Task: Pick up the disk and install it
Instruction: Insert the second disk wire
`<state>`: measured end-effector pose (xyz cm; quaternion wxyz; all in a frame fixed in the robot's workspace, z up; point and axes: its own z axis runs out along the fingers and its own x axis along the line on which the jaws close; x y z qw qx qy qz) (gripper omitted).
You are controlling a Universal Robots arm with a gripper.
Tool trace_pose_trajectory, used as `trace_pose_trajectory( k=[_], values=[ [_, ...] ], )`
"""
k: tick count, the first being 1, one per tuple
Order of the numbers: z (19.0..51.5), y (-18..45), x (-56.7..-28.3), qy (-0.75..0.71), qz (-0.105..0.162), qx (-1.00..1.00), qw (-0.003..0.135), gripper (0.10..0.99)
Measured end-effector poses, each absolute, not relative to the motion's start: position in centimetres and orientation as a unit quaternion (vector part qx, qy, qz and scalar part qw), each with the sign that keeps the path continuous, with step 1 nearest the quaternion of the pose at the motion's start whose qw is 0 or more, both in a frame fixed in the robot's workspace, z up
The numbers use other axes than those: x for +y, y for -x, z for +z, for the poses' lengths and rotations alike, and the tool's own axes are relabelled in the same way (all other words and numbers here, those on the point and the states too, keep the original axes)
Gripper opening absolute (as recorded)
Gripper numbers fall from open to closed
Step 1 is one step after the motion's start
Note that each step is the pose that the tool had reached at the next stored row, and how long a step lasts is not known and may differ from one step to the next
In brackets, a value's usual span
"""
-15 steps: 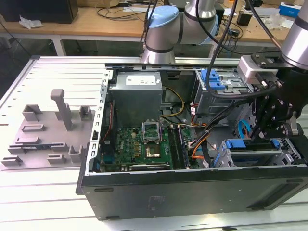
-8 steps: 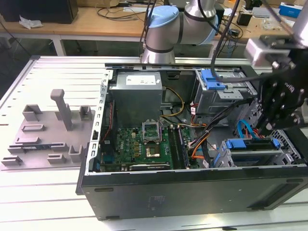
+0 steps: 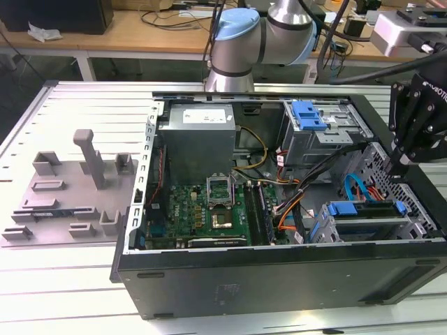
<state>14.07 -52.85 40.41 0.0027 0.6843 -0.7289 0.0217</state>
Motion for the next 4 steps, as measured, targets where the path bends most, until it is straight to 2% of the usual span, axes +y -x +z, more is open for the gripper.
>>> trace_pose_trajectory(
  k=[4],
  values=[
    [40.41,-14.07,-52.86,-0.684,0.022,-0.729,0.002,0.106]
  ],
)
